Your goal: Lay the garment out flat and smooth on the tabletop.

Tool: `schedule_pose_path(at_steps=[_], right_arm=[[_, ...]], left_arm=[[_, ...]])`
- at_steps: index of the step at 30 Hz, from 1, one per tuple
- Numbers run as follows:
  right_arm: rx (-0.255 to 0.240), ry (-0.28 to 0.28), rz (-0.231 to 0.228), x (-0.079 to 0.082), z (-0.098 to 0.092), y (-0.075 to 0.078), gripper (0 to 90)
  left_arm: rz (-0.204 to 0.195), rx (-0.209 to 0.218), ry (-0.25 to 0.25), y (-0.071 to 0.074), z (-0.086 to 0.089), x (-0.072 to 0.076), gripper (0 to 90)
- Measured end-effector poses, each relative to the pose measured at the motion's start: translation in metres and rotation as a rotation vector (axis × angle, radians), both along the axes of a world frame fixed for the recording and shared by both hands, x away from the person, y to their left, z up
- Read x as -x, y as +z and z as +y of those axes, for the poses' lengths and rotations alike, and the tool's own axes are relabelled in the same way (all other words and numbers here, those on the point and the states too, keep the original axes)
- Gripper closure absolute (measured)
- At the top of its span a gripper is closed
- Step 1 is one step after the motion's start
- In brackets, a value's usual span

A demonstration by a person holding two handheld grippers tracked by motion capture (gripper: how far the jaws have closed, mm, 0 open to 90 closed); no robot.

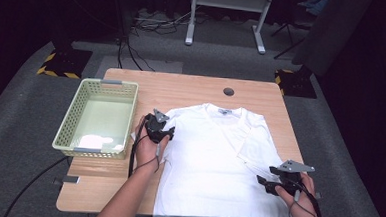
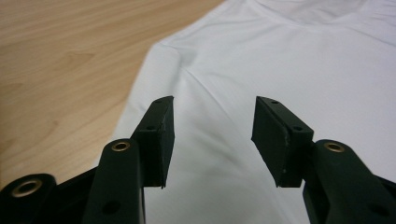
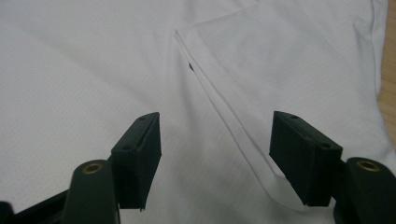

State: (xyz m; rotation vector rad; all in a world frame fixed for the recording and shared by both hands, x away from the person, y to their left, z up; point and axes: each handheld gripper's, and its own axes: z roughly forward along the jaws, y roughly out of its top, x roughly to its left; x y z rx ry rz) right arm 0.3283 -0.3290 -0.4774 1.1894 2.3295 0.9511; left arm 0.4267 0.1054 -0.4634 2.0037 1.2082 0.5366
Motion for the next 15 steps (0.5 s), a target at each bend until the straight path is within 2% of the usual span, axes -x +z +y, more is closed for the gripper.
schedule_pose_path(at_steps=[1,3,4,5,8,9,10,11,13,14,15], right_arm=[[0.004,0.003,-0.006,-0.001,0.001,0.001,34.6],[0.014,0.01,-0.017,-0.002,0.004,0.003,34.8],[0.021,0.016,-0.02,-0.002,0.006,0.004,34.9],[0.032,0.025,-0.025,-0.003,0.007,0.005,35.0],[0.058,0.037,-0.033,-0.006,0.008,0.007,37.4],[0.064,0.039,-0.033,-0.007,0.008,0.007,37.6],[0.064,0.039,-0.033,-0.007,0.008,0.007,37.6],[0.075,0.039,-0.035,-0.008,0.007,0.009,37.9],[0.079,0.04,-0.036,-0.01,0.005,0.01,38.2],[0.08,0.04,-0.035,-0.011,0.005,0.01,38.4],[0.081,0.041,-0.032,-0.013,0.004,0.011,38.4]], left_arm=[[0.008,-0.007,-0.015,0.003,-0.002,0.005,47.8],[-0.028,0.006,-0.031,0.006,-0.004,0.017,46.7],[-0.027,0.005,-0.04,0.007,-0.005,0.023,46.7],[-0.012,-0.002,-0.053,0.008,-0.007,0.028,46.4],[-0.011,-0.01,-0.089,0.007,-0.012,0.043,45.8],[-0.006,-0.024,-0.098,0.005,-0.013,0.048,45.8],[-0.006,-0.024,-0.098,0.005,-0.013,0.048,45.9],[0.002,-0.024,-0.111,0.0,-0.015,0.056,46.0],[0.017,-0.019,-0.121,-0.003,-0.015,0.059,46.7],[0.029,-0.013,-0.127,-0.008,-0.015,0.065,46.9],[0.035,-0.022,-0.129,-0.01,-0.015,0.068,47.1]])
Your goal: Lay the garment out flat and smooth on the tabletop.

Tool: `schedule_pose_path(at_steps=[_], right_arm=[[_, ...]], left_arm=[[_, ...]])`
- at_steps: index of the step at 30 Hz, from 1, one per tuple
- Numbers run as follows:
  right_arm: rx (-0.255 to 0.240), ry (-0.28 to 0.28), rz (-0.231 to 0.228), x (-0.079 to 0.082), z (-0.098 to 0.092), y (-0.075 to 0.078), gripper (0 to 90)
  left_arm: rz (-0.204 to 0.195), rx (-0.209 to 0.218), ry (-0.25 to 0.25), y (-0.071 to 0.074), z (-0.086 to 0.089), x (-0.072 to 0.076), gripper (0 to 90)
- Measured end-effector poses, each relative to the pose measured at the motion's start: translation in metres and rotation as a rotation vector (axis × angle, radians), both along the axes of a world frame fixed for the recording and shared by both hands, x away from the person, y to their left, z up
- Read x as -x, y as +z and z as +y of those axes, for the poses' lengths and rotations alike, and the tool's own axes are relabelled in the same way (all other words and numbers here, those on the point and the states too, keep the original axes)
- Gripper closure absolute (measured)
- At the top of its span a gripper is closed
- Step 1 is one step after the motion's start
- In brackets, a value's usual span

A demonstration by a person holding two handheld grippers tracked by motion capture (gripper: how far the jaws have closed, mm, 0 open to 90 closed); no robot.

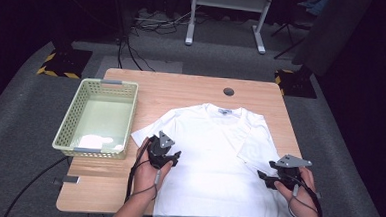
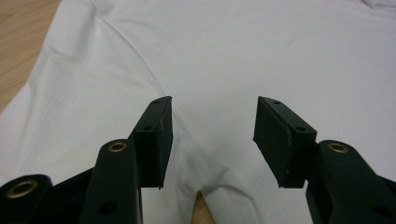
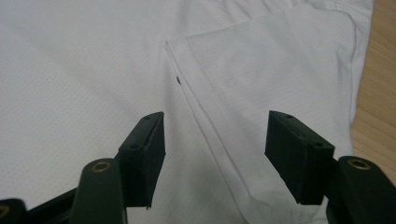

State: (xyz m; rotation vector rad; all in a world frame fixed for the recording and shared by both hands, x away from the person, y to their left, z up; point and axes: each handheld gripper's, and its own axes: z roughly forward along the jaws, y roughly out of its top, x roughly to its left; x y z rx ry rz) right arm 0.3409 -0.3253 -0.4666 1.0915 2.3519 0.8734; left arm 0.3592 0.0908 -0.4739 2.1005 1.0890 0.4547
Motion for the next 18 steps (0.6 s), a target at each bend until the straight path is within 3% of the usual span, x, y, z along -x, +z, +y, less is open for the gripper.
schedule_pose_path(at_steps=[6,11,15,18], right_arm=[[0.003,0.01,0.006,-0.009,0.0,0.002,38.2],[-0.001,0.026,0.009,-0.014,0.006,0.001,38.0],[-0.003,0.03,0.014,-0.019,0.01,-0.001,37.9],[-0.003,0.03,0.015,-0.02,0.01,-0.002,37.9]], left_arm=[[0.007,-0.066,0.008,-0.012,0.005,0.009,47.2],[0.023,-0.08,0.045,-0.017,0.016,0.01,47.2],[0.005,-0.139,0.121,-0.017,0.034,0.016,47.0],[0.008,-0.129,0.149,-0.017,0.042,0.019,46.9]])
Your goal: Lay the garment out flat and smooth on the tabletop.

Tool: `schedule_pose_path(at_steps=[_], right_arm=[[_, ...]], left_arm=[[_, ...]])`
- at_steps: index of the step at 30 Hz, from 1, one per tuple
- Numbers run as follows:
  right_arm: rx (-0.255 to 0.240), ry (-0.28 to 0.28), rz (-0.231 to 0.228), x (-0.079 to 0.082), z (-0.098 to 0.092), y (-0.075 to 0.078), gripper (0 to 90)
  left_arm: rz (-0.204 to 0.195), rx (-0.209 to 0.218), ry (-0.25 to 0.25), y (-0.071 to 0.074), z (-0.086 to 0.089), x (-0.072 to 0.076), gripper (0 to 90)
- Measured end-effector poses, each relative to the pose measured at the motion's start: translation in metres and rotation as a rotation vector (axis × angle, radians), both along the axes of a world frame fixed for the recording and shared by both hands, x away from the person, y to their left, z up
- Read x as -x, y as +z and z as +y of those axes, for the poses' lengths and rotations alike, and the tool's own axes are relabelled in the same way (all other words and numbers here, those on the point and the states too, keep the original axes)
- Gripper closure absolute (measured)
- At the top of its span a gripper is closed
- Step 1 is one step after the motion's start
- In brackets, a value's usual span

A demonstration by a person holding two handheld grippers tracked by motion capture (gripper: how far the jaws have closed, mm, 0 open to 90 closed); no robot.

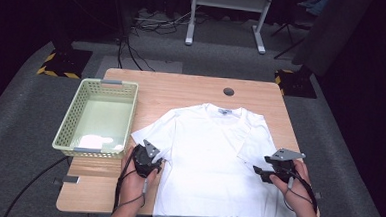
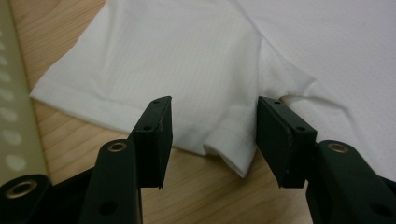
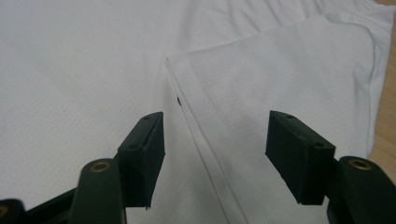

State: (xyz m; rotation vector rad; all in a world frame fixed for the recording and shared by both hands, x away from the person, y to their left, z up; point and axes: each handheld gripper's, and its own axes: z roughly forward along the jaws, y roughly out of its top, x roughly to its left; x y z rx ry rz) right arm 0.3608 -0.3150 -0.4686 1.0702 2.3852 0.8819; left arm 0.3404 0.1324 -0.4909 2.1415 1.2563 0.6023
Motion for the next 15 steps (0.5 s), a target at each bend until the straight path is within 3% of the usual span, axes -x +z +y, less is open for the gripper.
schedule_pose_path(at_steps=[2,6,15], right_arm=[[0.003,-0.003,-0.001,-0.002,0.002,0.0,38.0],[0.007,-0.001,-0.009,-0.005,0.005,-0.001,40.8],[0.027,0.062,0.01,-0.017,0.02,-0.007,54.2]], left_arm=[[-0.005,0.026,0.017,0.001,0.006,0.004,45.7],[-0.021,0.069,0.002,0.006,0.005,0.011,43.5],[-0.064,0.113,-0.024,0.011,0.005,0.038,42.1]])
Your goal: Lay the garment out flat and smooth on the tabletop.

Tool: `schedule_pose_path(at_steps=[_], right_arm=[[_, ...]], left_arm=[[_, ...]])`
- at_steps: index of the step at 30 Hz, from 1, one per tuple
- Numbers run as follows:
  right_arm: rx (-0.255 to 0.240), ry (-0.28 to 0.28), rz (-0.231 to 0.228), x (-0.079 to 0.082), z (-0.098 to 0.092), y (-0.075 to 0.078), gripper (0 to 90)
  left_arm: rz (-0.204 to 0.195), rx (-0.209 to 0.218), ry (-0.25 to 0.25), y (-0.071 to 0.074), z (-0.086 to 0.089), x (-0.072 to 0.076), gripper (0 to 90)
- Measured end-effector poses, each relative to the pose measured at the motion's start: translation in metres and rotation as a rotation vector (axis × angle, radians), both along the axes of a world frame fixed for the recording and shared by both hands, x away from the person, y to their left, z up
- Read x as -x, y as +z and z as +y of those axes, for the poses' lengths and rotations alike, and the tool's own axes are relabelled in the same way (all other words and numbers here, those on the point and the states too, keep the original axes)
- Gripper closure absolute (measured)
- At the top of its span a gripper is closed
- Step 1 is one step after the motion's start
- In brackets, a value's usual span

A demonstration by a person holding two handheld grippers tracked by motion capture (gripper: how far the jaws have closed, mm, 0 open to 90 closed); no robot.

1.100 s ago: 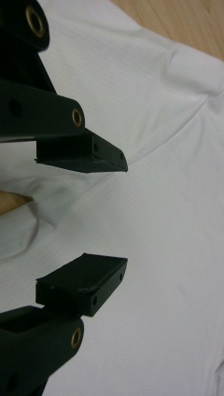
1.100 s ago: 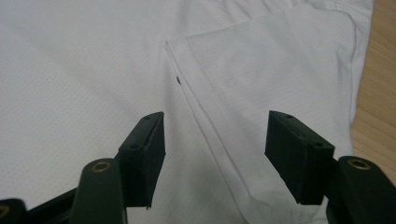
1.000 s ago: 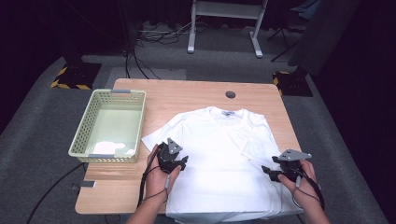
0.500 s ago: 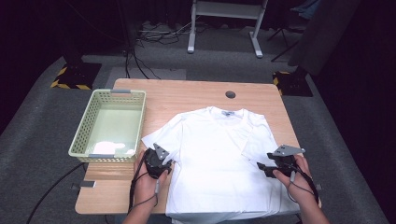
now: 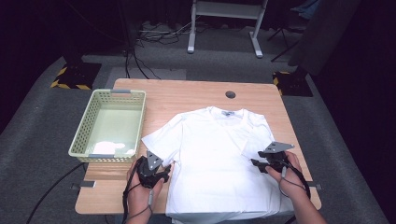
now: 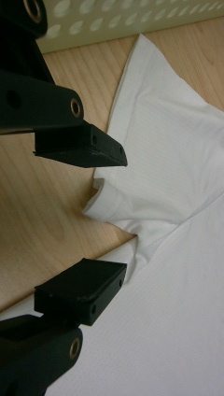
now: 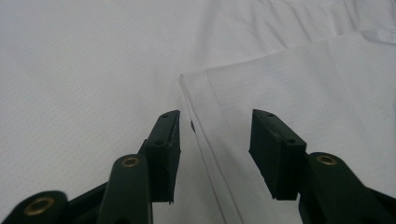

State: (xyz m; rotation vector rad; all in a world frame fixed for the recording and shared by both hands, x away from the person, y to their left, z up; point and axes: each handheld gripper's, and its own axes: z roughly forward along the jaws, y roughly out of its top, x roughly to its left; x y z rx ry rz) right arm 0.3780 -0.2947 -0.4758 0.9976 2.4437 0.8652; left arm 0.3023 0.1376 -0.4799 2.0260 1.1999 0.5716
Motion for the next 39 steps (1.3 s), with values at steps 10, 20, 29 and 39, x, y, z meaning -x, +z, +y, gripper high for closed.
schedule_pose_path(at_steps=[10,20,29,39], right_arm=[[0.015,0.026,0.043,-0.018,0.006,-0.01,75.7],[-0.01,0.001,0.032,-0.017,-0.001,0.001,88.0],[-0.029,-0.039,-0.011,-0.02,-0.014,0.02,88.7],[-0.031,-0.104,-0.058,-0.021,-0.039,0.044,89.0]], left_arm=[[0.002,0.025,-0.013,-0.008,0.001,0.005,42.2],[0.005,0.022,-0.051,-0.01,-0.008,0.007,42.7],[0.006,0.022,-0.066,-0.008,-0.007,0.009,42.6],[0.017,0.031,-0.104,-0.005,-0.008,0.006,41.6]])
